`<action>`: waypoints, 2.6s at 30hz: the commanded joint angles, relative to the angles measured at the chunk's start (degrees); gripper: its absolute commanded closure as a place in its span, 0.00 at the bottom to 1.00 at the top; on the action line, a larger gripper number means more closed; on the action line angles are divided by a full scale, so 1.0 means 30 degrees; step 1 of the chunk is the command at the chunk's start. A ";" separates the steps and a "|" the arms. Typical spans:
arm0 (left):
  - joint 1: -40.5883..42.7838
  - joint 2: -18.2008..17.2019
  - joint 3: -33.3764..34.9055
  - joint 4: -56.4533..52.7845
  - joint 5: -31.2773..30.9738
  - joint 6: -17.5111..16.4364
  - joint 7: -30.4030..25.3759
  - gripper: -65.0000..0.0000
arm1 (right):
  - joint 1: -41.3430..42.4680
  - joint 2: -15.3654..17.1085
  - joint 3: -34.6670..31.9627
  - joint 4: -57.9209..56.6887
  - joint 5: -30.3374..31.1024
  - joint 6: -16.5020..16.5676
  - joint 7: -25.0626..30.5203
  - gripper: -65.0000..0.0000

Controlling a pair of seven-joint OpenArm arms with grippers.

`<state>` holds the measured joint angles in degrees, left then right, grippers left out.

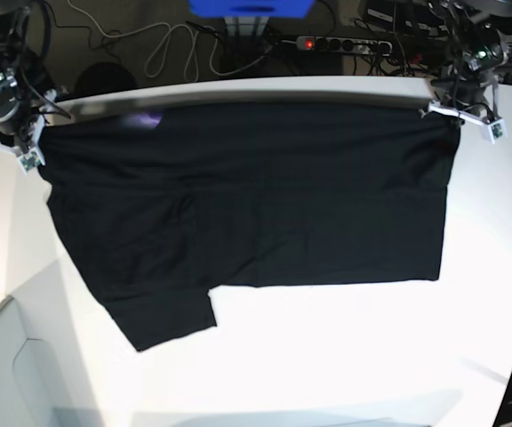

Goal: Fold the T-shirt properly
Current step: 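Drag the folded shirt with both grippers back toward the robot, then release the shirt and lower both grippers along its sides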

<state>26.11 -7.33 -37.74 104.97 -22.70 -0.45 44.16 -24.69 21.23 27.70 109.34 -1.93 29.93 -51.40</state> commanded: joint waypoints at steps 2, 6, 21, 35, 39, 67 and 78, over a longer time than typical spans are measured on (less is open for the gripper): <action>0.0513 -0.0208 -0.0183 0.0395 0.0108 0.0164 -0.0318 1.00 | -0.0284 0.0321 0.0245 0.0286 -0.0220 0.0059 0.0121 0.99; 0.1070 -0.0237 -0.0183 0.0395 0.0108 0.0164 -0.0347 1.00 | -0.0547 0.0321 0.0245 0.0257 -0.0220 0.0059 0.0121 0.99; 0.1393 -0.0208 -0.0183 0.0249 0.0108 0.0135 -0.0201 1.00 | -0.1661 0.0321 0.0245 0.0257 -0.0220 0.0059 0.0942 0.82; 0.1363 -0.0208 -0.0213 0.0425 0.0108 0.0164 -0.0171 1.00 | -0.1661 0.0321 0.0216 0.0257 -0.0220 0.0059 0.0942 0.50; 0.1393 -0.0208 -0.0213 0.0425 0.0108 0.0164 -0.0171 1.00 | -0.1661 0.0321 0.0216 0.0286 -0.0220 0.0059 0.0942 0.50; 0.1246 -0.0354 -0.0213 0.3355 0.0255 0.0193 -0.0201 0.62 | -0.0108 -0.0704 0.1652 0.2220 -0.0220 0.0059 0.0912 0.49; -0.4556 -0.1644 -0.0447 0.2622 0.0313 0.0193 -0.0142 0.62 | 0.5050 -0.0616 -0.0722 0.0843 -0.0220 0.0059 0.0737 0.40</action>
<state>12.69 -11.22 -38.79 111.90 -21.67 -0.23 45.12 -10.07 18.37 24.88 111.02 -2.15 29.93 -49.82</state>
